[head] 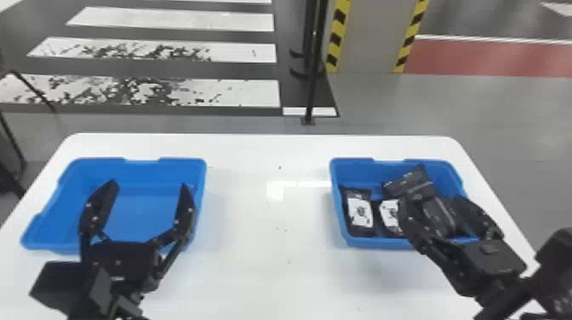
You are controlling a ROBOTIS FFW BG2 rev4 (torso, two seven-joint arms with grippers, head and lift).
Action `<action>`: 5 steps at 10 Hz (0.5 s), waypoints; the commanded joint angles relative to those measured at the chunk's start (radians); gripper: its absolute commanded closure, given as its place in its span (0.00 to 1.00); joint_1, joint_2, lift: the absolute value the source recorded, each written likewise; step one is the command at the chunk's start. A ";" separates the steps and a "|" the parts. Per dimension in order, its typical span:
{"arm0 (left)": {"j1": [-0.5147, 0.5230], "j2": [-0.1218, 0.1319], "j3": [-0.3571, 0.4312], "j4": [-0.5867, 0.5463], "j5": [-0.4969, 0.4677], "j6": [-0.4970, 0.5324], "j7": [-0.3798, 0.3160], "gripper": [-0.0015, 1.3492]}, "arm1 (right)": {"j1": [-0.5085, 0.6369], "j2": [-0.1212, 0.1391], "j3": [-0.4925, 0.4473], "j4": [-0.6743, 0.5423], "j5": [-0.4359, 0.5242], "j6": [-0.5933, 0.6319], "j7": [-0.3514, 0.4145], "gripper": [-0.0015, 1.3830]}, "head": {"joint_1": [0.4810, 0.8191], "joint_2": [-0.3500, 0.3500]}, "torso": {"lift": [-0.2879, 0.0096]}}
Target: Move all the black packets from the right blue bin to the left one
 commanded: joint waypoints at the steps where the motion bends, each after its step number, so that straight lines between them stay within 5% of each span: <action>1: 0.001 0.001 0.000 0.001 0.001 -0.001 0.000 0.10 | 0.000 0.000 0.000 -0.001 0.001 0.004 0.000 0.10 | 0.63 0.40 | 0.50; 5: 0.001 0.002 -0.004 0.001 0.001 -0.001 -0.001 0.10 | 0.000 0.000 0.000 0.001 0.001 0.007 0.000 0.10 | 0.63 0.40 | 0.50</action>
